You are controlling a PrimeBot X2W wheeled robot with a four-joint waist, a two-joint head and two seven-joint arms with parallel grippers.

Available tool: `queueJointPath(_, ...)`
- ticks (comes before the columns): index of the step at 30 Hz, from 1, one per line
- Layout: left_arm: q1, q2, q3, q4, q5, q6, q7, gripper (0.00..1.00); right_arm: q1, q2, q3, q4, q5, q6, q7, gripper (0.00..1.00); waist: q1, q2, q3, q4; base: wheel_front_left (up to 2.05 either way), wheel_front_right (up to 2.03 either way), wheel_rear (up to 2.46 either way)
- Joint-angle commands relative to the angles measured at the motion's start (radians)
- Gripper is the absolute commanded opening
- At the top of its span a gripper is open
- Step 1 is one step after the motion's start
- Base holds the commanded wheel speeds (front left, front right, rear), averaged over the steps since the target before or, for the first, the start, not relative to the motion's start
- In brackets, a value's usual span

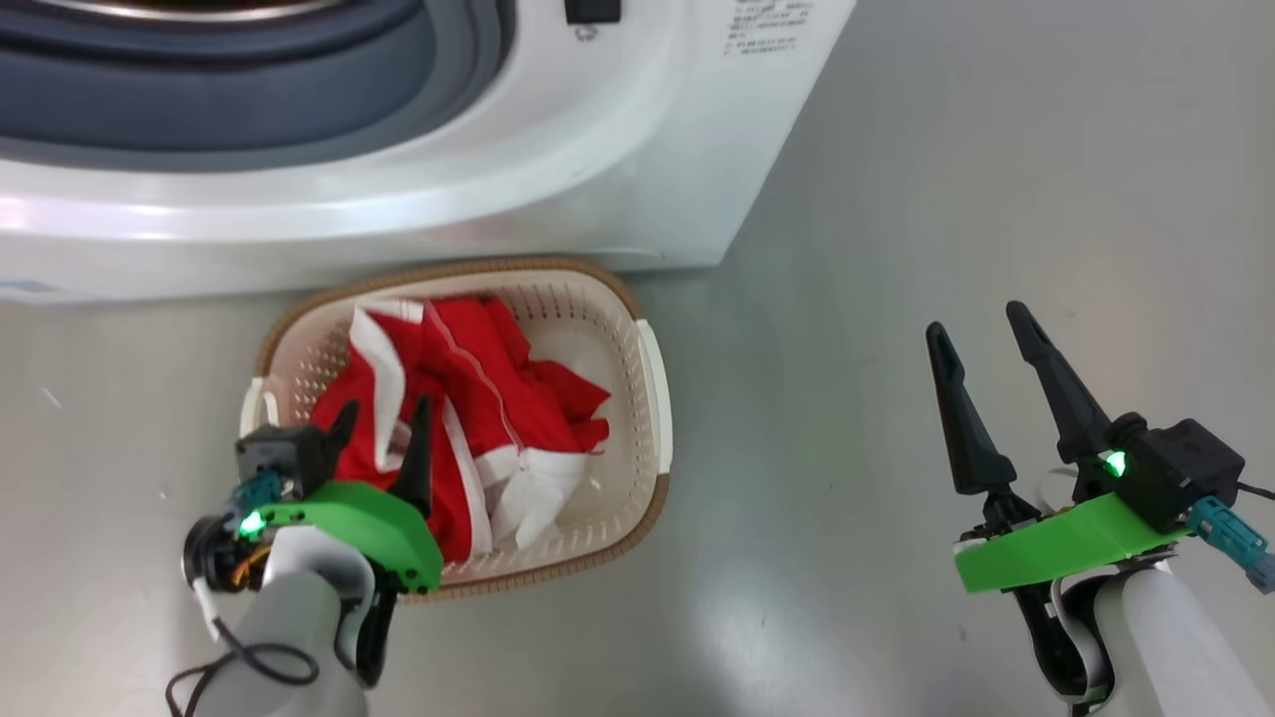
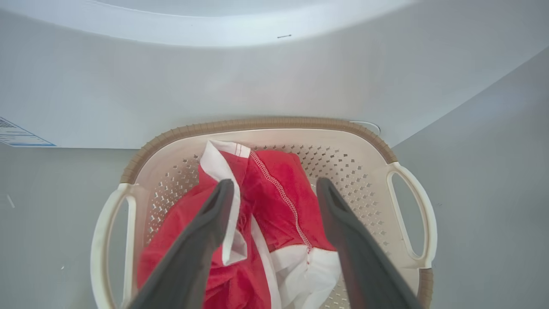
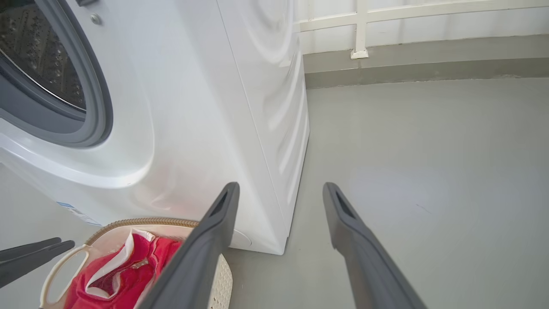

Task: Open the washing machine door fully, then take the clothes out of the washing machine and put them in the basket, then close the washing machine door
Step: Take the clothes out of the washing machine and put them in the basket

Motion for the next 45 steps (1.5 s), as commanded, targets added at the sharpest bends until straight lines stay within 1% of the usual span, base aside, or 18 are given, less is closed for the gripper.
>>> queueJointPath(1, 0.041, 0.027, 0.035, -0.028, 0.012, -0.004, -0.005, 1.00, 0.033, -0.004, 0.024, -0.016, 0.006, 0.006, -0.006, 1.00, 0.0000, 0.0000, -0.045, 0.006, 0.00, 0.00, 0.00)
queueJointPath(13, 0.175, 0.027, 0.111, -0.193, 0.065, -0.013, -0.005, 1.00, 0.100, -0.012, 0.035, 0.013, 0.017, 0.006, -0.006, 1.00, 0.0000, 0.0000, -0.202, 0.021, 0.00, 0.00, 0.00)
queueJointPath(25, 0.293, 0.027, 0.176, -0.370, 0.102, -0.028, -0.005, 1.00, 0.168, -0.015, 0.029, 0.027, 0.023, 0.006, -0.006, 1.00, 0.0000, 0.0000, -0.318, 0.025, 0.00, 0.00, 0.00)
queueJointPath(31, 0.376, 0.027, 0.195, -0.473, 0.112, -0.034, -0.005, 1.00, 0.216, -0.015, 0.021, 0.032, 0.026, 0.006, -0.006, 1.00, 0.0000, 0.0000, -0.385, 0.018, 0.00, 0.00, 0.00)
queueJointPath(40, 0.506, 0.027, 0.191, -0.620, 0.111, -0.038, -0.005, 1.00, 0.284, -0.021, -0.020, 0.023, 0.025, 0.006, -0.006, 1.00, 0.0000, 0.0000, -0.456, 0.027, 0.00, 0.00, 0.00)
queueJointPath(45, 0.574, 0.027, 0.196, -0.682, 0.118, -0.025, -0.005, 1.00, 0.324, -0.023, -0.030, 0.021, 0.023, 0.006, -0.006, 1.00, 0.0000, 0.0000, -0.494, 0.030, 0.00, 0.00, 0.00)
